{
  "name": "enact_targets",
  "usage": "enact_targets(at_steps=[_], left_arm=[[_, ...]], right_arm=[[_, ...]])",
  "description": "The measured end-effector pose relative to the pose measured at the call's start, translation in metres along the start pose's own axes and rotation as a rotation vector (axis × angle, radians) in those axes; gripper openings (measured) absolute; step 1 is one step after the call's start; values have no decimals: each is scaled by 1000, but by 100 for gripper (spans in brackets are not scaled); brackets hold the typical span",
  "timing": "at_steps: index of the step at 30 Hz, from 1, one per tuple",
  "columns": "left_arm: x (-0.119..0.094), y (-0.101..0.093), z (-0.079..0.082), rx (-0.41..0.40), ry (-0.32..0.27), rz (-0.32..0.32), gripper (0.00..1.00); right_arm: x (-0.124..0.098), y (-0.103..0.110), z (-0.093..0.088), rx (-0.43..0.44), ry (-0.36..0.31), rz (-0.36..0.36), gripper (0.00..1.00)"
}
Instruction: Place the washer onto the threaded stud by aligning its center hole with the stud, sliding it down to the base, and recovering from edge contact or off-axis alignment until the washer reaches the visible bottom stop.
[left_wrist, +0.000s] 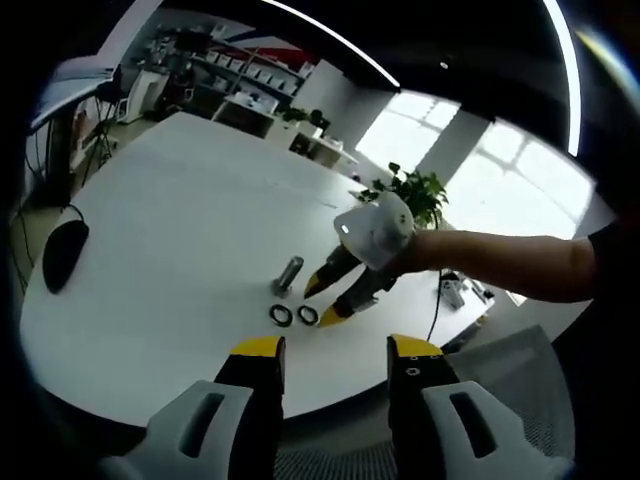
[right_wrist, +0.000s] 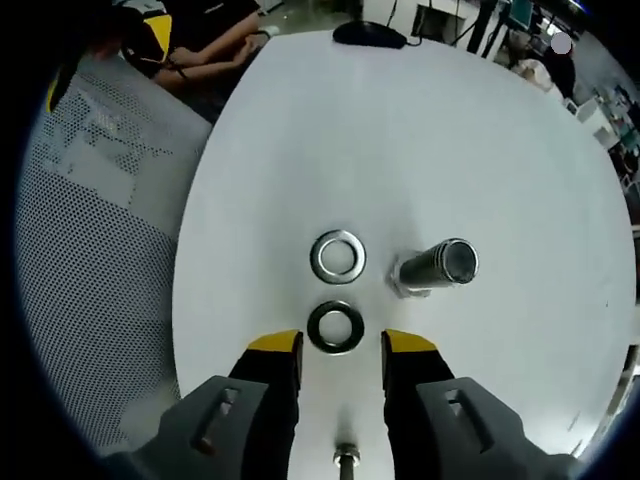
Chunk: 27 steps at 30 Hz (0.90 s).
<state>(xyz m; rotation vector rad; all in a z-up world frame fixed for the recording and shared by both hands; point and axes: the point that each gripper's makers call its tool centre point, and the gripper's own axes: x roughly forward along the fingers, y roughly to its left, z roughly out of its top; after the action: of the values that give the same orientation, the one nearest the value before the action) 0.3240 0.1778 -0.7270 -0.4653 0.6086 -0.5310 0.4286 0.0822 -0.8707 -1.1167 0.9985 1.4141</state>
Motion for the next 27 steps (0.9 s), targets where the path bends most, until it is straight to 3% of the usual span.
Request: enact_targets(at_steps=[7,11,18,27], left_arm=[[0,-1,-1,-3,4,-4,39],[0,0,-1,-3,9,2,39],[0,-2,0,-1,5,-8,39],[1,-1,-2,-3,19,-5,39]], right_arm=[[0,0,5,-5,-5,-14,32],[0,6,7,-93,25,-4,26],[-1,1,6,-11,-18,-9,24],[-4,8,6,-40,-41,5,23]])
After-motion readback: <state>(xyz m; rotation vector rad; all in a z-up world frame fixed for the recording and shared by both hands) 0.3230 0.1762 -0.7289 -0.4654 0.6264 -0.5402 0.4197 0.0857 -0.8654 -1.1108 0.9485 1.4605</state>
